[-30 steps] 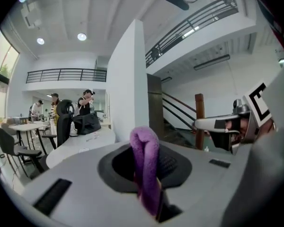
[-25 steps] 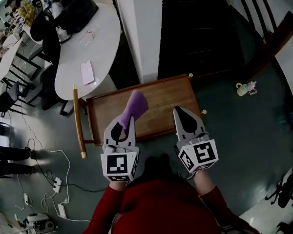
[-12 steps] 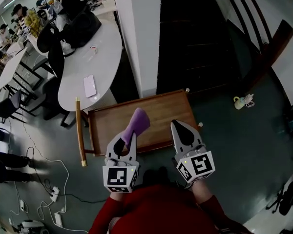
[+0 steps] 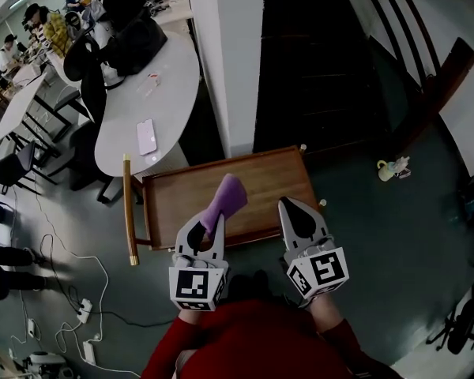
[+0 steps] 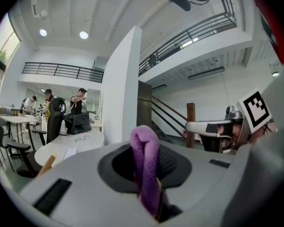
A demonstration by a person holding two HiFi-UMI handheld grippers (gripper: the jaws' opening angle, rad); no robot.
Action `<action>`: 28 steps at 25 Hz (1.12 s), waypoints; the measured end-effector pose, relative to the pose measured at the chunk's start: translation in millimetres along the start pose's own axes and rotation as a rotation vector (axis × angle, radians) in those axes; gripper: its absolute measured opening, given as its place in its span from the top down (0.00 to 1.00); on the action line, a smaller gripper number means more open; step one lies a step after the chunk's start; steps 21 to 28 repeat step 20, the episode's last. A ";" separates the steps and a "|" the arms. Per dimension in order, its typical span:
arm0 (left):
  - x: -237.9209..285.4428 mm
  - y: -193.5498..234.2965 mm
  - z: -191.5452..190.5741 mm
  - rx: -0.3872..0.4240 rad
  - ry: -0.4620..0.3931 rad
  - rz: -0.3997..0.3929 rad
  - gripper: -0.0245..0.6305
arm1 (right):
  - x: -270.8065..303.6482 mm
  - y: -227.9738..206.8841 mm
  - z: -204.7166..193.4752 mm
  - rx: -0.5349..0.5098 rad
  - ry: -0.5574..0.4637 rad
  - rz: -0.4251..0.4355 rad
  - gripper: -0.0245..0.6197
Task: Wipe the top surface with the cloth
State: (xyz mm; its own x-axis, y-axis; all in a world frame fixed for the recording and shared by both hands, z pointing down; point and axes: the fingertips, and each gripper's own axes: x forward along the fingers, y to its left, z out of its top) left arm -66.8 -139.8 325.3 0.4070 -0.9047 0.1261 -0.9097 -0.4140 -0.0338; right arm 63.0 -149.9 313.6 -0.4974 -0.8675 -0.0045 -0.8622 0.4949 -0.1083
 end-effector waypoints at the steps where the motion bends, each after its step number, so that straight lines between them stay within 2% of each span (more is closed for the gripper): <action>1: 0.0 -2.2 0.5 0.001 -0.001 -0.005 0.86 | -1.1 -0.6 0.1 -0.001 0.000 -0.003 0.94; 28: -3.1 -5.3 -1.7 0.001 0.009 0.007 0.86 | -1.7 4.8 -0.9 -0.015 0.009 0.023 0.94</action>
